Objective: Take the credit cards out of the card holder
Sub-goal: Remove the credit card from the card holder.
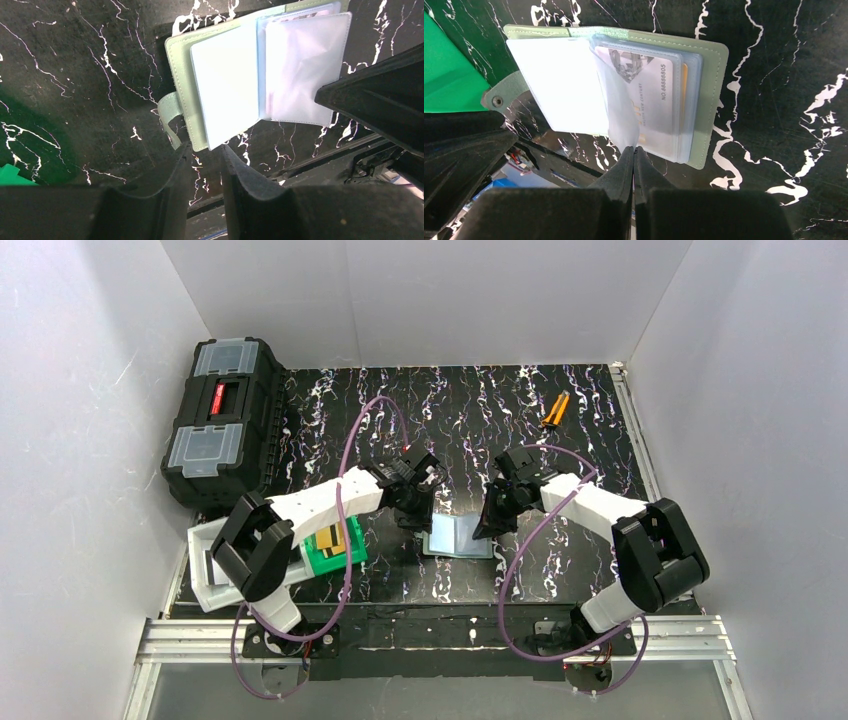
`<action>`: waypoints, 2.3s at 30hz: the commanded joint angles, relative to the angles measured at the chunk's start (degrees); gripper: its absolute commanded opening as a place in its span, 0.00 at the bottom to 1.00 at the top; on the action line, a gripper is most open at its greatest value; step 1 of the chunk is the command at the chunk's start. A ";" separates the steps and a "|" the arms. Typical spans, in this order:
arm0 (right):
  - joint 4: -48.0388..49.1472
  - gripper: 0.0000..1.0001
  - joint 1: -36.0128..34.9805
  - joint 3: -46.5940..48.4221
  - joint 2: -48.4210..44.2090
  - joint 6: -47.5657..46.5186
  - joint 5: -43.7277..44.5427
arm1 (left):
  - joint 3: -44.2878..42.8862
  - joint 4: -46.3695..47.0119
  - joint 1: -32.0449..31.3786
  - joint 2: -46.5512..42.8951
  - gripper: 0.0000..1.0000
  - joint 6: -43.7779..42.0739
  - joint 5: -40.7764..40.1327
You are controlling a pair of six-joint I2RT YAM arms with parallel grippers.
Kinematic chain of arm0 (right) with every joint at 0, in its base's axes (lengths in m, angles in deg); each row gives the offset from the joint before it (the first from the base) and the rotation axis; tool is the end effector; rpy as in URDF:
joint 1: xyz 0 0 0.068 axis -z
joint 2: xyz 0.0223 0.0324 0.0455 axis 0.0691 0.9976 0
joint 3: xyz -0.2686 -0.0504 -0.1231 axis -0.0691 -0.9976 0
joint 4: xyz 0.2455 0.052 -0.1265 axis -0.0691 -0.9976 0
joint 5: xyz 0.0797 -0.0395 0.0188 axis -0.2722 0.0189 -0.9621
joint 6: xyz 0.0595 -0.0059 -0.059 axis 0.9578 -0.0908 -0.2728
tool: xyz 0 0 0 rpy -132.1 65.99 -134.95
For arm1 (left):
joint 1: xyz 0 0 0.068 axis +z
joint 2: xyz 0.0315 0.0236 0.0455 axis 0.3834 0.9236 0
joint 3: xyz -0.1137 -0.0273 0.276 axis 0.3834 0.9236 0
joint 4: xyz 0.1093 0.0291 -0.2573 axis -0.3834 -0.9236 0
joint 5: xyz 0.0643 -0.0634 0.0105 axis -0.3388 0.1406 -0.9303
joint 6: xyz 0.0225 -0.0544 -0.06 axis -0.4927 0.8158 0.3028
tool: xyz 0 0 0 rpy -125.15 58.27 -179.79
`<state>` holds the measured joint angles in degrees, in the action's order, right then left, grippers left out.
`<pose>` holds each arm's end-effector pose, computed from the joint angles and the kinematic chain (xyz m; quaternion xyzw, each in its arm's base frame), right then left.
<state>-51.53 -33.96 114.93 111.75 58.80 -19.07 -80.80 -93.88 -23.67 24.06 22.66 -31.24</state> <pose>0.2612 0.1766 0.1621 0.0574 0.9621 0.2500 0.0930 0.2650 -0.2825 0.2120 0.0853 0.9587 -0.1989 0.1845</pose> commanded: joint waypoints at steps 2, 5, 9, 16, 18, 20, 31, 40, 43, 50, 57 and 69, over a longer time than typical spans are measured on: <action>-1.36 0.01 -0.87 2.73 0.35 -0.80 0.24 | 0.66 -0.85 0.29 0.83 0.23 0.11 0.00; -1.21 0.03 -2.64 4.94 2.01 -0.27 0.08 | 0.64 -0.15 0.29 2.42 0.18 -0.02 0.10; -1.12 0.13 -5.91 8.12 4.16 1.00 0.61 | 0.50 0.42 0.30 5.12 0.11 0.01 0.38; -0.25 0.30 -8.98 11.47 6.98 2.41 0.34 | 0.43 0.59 0.33 5.66 0.05 0.73 -0.05; -0.02 0.35 -9.24 12.22 7.48 2.59 0.15 | 0.01 -0.65 0.41 4.99 0.04 0.92 -1.12; 0.21 0.39 -9.43 13.01 8.31 2.70 -0.26 | -0.56 -3.09 0.84 3.87 0.04 1.82 -3.12; 2.97 0.65 -10.42 15.67 13.74 4.96 -2.67 | -1.52 -11.82 2.18 -7.83 0.06 2.90 -8.26; 3.64 0.76 -10.95 17.07 14.67 6.69 -2.93 | -2.54 -13.49 2.18 -10.65 0.06 2.36 -7.09; 2.07 0.78 -10.91 17.43 13.27 6.27 -0.97 | -3.05 -12.13 2.18 -10.29 0.06 2.21 -5.19; -3.04 0.78 -7.71 14.64 6.39 3.84 5.18 | -5.24 -6.52 2.12 -5.40 0.13 4.10 3.18; -4.90 0.60 -3.53 7.15 1.25 1.47 8.00 | -9.58 -0.89 1.47 3.51 0.30 5.64 9.80; -3.95 0.29 -3.31 4.24 3.39 0.31 8.98 | -7.74 7.81 1.68 12.89 0.31 8.37 15.45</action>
<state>-56.05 -37.09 119.76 113.74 60.00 -11.24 -89.35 -89.44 -21.94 37.48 29.59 -18.76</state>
